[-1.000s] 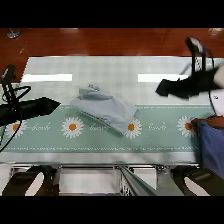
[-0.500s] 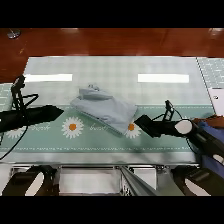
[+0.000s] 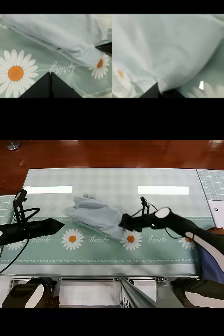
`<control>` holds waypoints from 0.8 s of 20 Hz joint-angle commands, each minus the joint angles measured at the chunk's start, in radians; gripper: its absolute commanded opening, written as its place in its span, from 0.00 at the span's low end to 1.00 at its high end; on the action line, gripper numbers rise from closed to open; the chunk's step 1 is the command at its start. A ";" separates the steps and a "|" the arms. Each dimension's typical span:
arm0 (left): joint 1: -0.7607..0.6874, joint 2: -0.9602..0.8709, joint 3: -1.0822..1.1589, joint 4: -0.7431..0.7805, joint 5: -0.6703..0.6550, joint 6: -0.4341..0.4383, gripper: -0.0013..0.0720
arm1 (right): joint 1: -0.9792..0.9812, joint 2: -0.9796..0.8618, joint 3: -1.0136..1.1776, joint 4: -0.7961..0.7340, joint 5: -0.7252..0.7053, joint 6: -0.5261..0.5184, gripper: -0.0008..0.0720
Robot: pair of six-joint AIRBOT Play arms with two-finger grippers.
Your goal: Fold the shirts.
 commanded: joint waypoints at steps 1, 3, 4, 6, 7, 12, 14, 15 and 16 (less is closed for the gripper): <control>-0.001 -0.001 0.000 0.000 0.001 0.000 0.05 | -0.028 -0.039 0.297 -0.223 0.187 0.056 0.03; -0.001 -0.001 0.000 0.000 0.000 0.000 0.05 | -0.039 -0.039 0.549 -0.439 0.321 0.177 0.03; -0.001 -0.001 0.000 0.000 0.000 0.000 0.05 | -0.048 -0.039 0.668 -0.527 0.392 0.228 0.03; -0.001 0.000 0.000 0.000 -0.001 0.000 0.05 | -0.094 -0.039 0.875 -0.630 0.553 0.317 0.03; -0.001 0.000 0.000 0.000 -0.007 0.000 0.05 | -0.121 -0.039 0.950 -0.661 0.626 0.341 0.03; -0.001 -0.001 0.000 0.000 -0.006 0.000 0.05 | -0.329 0.000 1.197 -0.814 0.931 0.387 0.03; 0.000 -0.001 0.000 0.001 0.005 0.001 0.05 | -0.455 0.052 1.199 -0.804 0.999 0.405 0.03; -0.001 -0.001 0.000 0.001 0.011 0.001 0.05 | -0.521 0.078 1.199 -0.806 1.039 0.413 0.03; -0.001 -0.001 0.000 0.001 0.021 0.000 0.05 | -0.582 0.098 1.199 -0.807 1.076 0.422 0.03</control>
